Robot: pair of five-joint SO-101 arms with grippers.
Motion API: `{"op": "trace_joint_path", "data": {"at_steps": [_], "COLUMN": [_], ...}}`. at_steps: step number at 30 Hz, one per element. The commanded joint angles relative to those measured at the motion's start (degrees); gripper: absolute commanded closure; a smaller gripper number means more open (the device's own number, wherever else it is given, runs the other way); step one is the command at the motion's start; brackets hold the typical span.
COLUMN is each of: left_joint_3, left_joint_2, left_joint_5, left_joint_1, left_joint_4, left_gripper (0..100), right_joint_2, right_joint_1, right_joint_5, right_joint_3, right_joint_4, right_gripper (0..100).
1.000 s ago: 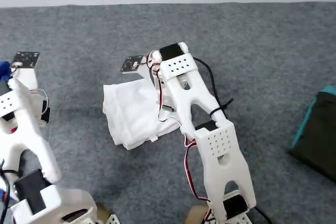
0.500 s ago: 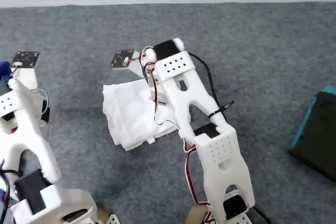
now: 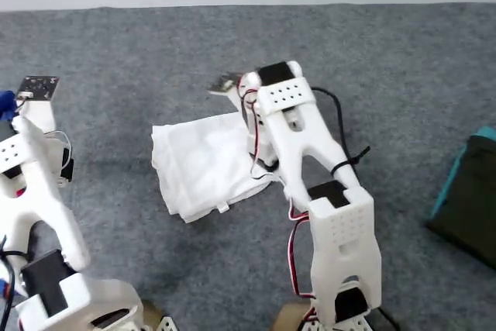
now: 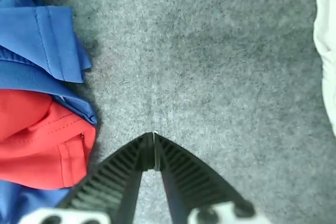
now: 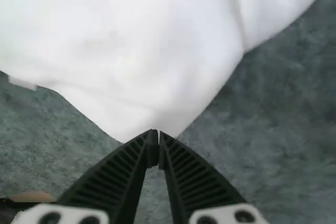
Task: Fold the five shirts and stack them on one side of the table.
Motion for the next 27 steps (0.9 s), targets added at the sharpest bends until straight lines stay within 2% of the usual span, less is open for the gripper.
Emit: {"op": "trace_joint_path", "data": {"at_steps": [1,10,22,27], "left_joint_3": [-2.3,-2.2,-2.2,-2.2], "left_joint_2": [-1.7,-1.7,-1.7,-1.7], "left_joint_5": [-0.4,-0.3,-0.3,-0.3], "left_joint_1": [1.0,1.9,1.9,1.9], "left_joint_4": [-0.7,-0.6,-0.6,-0.5], "left_gripper": [99,99,99,99], "right_joint_2": [-4.2,-5.0,-14.7,-14.5], "right_joint_1": [0.7,-2.5,-2.2,-2.1], "right_joint_5": [-1.0,-3.3,-2.9,-2.8], "right_joint_3": [3.3,17.1,7.0,4.0], "right_joint_4": [-3.8,-6.5,-4.4,-6.9], "right_gripper": [98.8,98.8,98.9,98.9]}}
